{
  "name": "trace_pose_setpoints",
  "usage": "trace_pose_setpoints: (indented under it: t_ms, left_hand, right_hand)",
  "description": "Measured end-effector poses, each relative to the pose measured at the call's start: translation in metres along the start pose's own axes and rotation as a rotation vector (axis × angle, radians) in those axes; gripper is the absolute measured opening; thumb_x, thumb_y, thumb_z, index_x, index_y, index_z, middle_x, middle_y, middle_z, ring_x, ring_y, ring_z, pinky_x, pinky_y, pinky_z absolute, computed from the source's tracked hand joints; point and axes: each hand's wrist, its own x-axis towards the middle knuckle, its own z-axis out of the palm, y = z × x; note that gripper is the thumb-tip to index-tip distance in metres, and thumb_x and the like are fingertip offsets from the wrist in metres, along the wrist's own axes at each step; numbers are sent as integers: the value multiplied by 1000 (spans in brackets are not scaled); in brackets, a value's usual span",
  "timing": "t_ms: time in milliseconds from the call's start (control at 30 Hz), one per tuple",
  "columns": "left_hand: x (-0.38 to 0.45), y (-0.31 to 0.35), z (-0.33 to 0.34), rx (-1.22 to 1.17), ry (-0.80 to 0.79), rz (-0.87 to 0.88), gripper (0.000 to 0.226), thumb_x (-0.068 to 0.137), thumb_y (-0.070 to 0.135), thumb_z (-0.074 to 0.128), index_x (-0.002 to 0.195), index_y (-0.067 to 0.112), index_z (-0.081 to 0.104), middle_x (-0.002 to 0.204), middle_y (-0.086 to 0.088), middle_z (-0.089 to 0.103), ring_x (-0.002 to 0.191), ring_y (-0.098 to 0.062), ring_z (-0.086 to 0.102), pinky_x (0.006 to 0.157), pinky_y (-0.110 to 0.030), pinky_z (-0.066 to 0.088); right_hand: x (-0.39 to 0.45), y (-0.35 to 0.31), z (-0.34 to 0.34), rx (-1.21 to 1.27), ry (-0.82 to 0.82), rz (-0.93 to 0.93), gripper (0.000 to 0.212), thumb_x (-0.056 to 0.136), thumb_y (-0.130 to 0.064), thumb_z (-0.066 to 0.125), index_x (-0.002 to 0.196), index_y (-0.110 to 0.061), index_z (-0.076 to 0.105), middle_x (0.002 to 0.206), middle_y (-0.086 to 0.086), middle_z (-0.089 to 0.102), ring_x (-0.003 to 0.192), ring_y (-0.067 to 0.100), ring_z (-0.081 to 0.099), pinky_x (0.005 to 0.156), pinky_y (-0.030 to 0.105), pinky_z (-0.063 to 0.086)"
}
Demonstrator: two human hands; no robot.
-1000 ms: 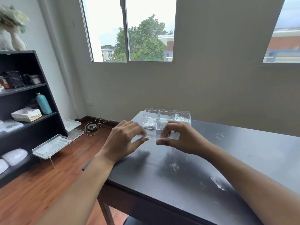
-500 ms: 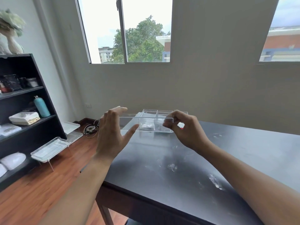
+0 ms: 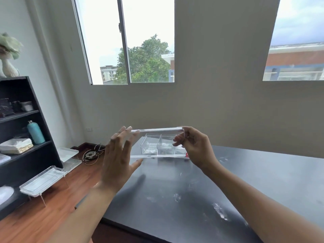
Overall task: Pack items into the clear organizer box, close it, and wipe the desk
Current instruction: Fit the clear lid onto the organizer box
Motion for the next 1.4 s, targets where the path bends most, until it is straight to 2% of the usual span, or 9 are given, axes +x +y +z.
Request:
trace_pose_setpoints:
  t_ms: [200, 367, 500, 700, 800, 967, 1200, 1300, 1400]
  left_hand:
    - [36, 10, 6, 12, 22, 40, 107, 62, 37, 94, 153, 20, 40, 152, -8, 43, 145, -31, 38, 114, -45, 32]
    - [90, 23, 16, -86, 61, 43, 107, 66, 67, 81, 153, 21, 43, 156, -15, 38, 144, -33, 38, 110, -50, 35]
    - [106, 31, 38, -350, 78, -2, 103, 68, 58, 82, 155, 22, 40, 158, -12, 35, 145, -29, 38, 109, -51, 46]
    - [80, 33, 61, -529, 41, -28, 105, 66, 55, 87, 155, 26, 38, 164, -5, 24, 148, -19, 36, 111, -39, 41]
    - [75, 26, 61, -509, 3, 1, 107, 65, 56, 87, 156, 29, 37, 165, -3, 22, 147, -20, 36, 111, -39, 41]
    - [66, 14, 66, -537, -86, 11, 107, 65, 46, 91, 156, 35, 34, 167, 2, 15, 146, -14, 35, 111, -40, 43]
    - [63, 10, 70, -558, -67, -15, 111, 67, 40, 93, 159, 35, 29, 165, -2, 17, 131, -22, 52, 101, -48, 54]
    - [63, 10, 67, -540, -45, -13, 111, 68, 38, 93, 159, 33, 29, 163, -4, 21, 120, -19, 54, 98, -42, 55]
    - [63, 10, 66, -541, -50, -15, 112, 69, 39, 93, 160, 31, 28, 163, -2, 22, 110, -14, 56, 96, -32, 53]
  right_hand:
    - [5, -4, -7, 122, 81, 6, 36, 92, 18, 49, 119, -1, 64, 88, 20, 73, 79, 30, 76, 75, 27, 54]
    - [11, -8, -23, 167, 221, 28, 49, 93, 19, 41, 122, -13, 66, 90, 14, 74, 83, 30, 76, 69, 26, 54]
    - [13, -2, -32, 197, 304, 51, 49, 95, 17, 45, 118, -19, 69, 85, 9, 74, 79, 32, 75, 65, 26, 53]
    - [13, 2, -40, 187, 337, 60, 50, 92, 22, 38, 111, -10, 71, 84, 13, 72, 75, 33, 74, 69, 39, 61]
    - [13, 4, -40, 208, 343, 73, 39, 97, 17, 43, 112, -7, 70, 88, 21, 72, 74, 32, 73, 70, 41, 62]
    - [11, 6, -34, 271, 351, 114, 19, 101, -5, 57, 117, -5, 69, 87, 15, 74, 77, 33, 74, 73, 41, 62]
    - [13, 11, -35, 237, 259, 150, 29, 104, -19, 54, 131, -14, 63, 89, 13, 73, 80, 28, 73, 72, 38, 60]
    - [13, 16, -36, 131, 218, 147, 43, 105, -17, 54, 146, -25, 50, 96, 10, 72, 79, 20, 70, 73, 31, 60]
    - [11, 26, -38, -49, 200, 138, 57, 102, -13, 58, 152, -34, 40, 108, 1, 70, 91, 18, 68, 88, 35, 59]
